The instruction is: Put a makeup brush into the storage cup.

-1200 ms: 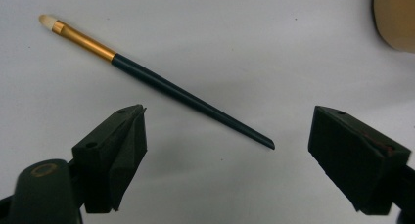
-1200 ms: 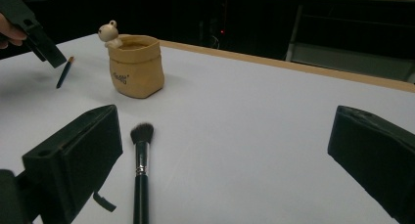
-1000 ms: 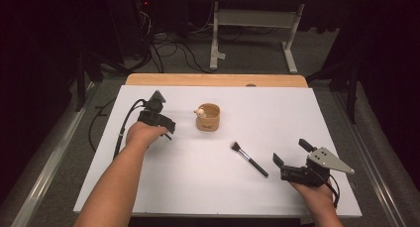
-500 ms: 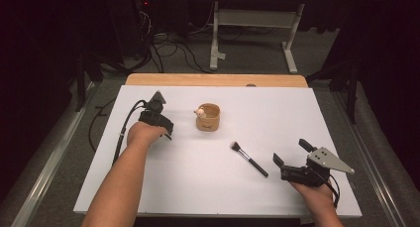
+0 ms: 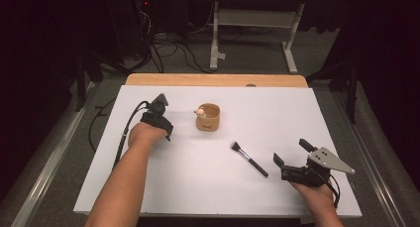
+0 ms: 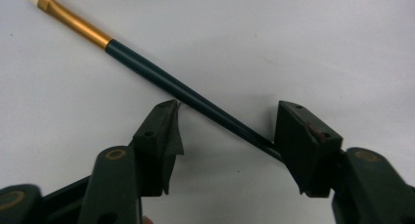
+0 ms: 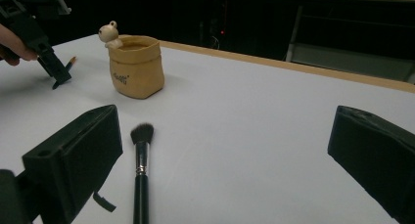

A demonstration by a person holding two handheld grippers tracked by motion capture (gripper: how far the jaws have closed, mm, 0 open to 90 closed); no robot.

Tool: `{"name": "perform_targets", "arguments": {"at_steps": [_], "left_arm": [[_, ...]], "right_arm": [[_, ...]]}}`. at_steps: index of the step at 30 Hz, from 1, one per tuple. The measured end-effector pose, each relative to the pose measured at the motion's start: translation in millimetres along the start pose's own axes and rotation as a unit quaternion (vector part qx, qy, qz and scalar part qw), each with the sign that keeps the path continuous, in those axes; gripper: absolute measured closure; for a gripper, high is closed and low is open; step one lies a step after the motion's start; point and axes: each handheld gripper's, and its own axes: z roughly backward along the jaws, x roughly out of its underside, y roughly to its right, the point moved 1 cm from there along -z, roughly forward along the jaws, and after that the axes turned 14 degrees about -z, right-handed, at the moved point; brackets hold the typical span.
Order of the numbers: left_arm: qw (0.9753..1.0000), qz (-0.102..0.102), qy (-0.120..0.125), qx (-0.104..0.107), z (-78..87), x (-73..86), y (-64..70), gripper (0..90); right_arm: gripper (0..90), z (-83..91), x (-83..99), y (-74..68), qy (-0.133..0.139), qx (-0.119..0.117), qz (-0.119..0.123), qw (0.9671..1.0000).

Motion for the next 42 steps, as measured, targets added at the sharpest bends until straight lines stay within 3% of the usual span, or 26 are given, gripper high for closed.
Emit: {"name": "perform_targets", "arguments": {"at_steps": [17, 29, 42], "left_arm": [[0.9998, -0.017, -0.004, -0.005, 2.0, 3.6, -3.2, 58.5], [0.9998, -0.018, -0.007, 0.005, 3.1, 6.0, -10.2, 72.7], [0.9998, -0.009, 0.002, 0.017, 3.2, 9.1, -18.0, 82.0]], "right_arm": [[0.9, 0.1, -0.4, 1.0, 0.0, 0.002, 0.001, 1.0], [0.9, -0.2, -0.3, 1.0, 0.0, 0.002, 0.001, 1.0], [0.9, -0.5, 0.4, 0.9, -0.003, 0.002, -0.001, 1.0]]}}
